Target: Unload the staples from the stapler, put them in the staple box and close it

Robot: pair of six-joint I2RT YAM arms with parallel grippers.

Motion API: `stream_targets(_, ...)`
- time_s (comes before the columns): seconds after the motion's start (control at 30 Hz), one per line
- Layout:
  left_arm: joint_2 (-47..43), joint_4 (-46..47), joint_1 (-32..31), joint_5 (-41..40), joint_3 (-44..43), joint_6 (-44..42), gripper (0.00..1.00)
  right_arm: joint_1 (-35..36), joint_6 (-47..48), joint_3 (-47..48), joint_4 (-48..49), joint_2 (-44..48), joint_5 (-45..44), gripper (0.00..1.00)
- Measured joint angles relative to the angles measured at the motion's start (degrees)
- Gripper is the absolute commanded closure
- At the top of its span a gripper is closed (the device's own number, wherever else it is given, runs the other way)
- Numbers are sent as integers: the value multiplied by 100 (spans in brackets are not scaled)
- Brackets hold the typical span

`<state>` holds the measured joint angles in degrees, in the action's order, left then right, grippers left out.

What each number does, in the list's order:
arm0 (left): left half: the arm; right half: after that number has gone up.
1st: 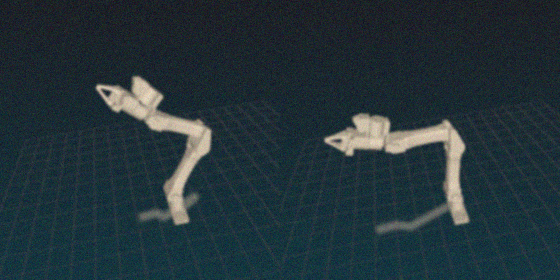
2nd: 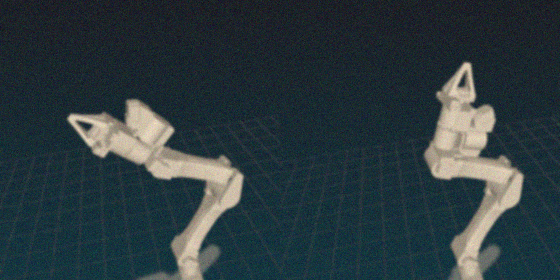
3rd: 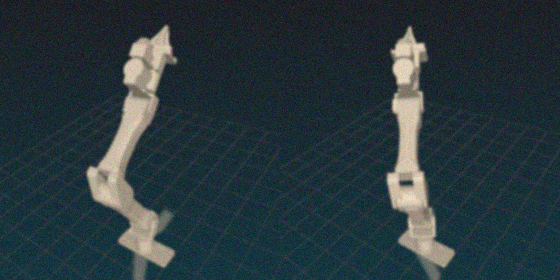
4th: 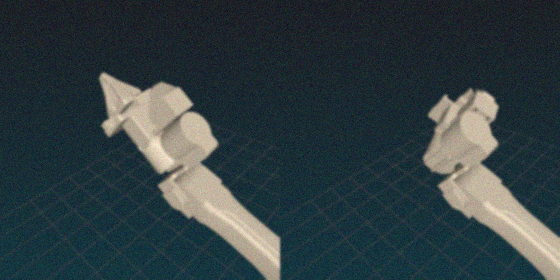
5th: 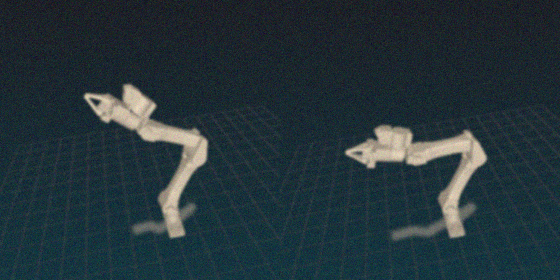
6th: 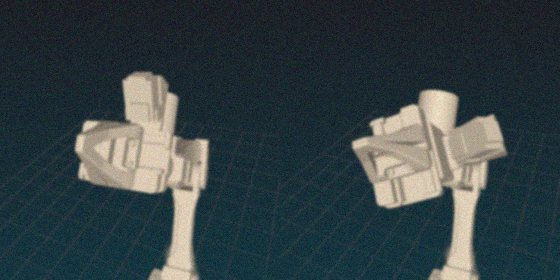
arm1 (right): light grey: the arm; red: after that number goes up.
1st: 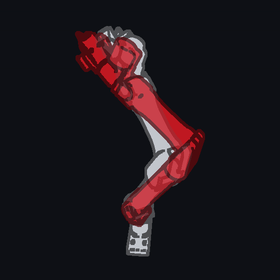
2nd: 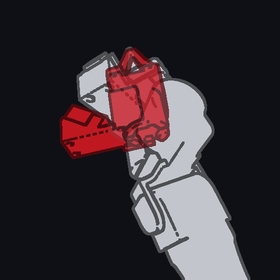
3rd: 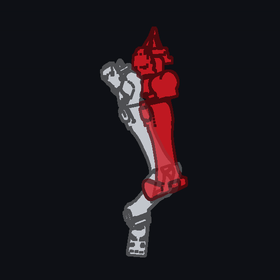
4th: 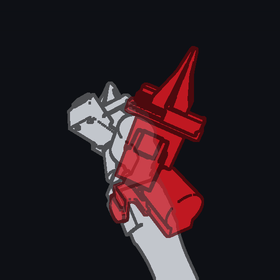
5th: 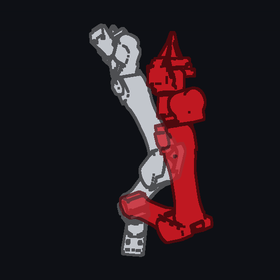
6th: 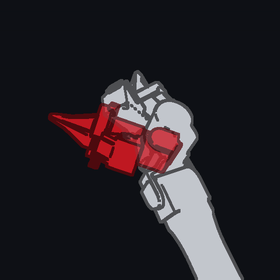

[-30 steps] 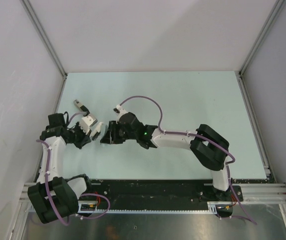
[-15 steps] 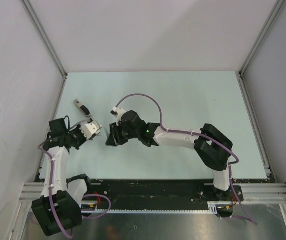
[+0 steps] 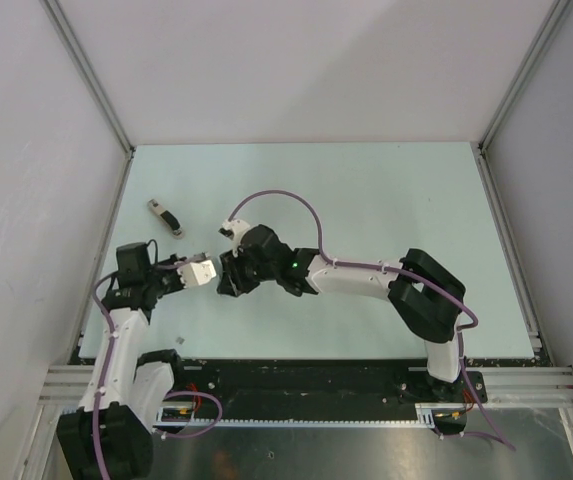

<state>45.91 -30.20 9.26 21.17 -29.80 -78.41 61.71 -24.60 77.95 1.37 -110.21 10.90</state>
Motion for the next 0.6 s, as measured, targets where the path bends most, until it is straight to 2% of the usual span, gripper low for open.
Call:
stream_targets(0.07,125,-9,-15,-4,-39,199,74,0,-79,-2,35,0,-37,100)
stream_targets(0.2,522,-424,-24,146,-426,800,52,-35,-343,-17,149,0,-365,100)
stream_targets(0.37,964,-1178,-26,892,-1342,1679,46,-79,-625,66,162,-20,-811,100)
stream_targets(0.43,1058,-1377,-20,1132,-1670,2020,38,-66,-640,289,33,-98,-977,100)
stream_targets(0.5,1139,-1547,57,1399,-2035,2452,32,-15,-577,732,-273,-291,-1193,100)
stream_targets(0.6,1285,-1685,374,1572,-2577,3128,29,125,-378,1545,-872,-693,-1534,100)
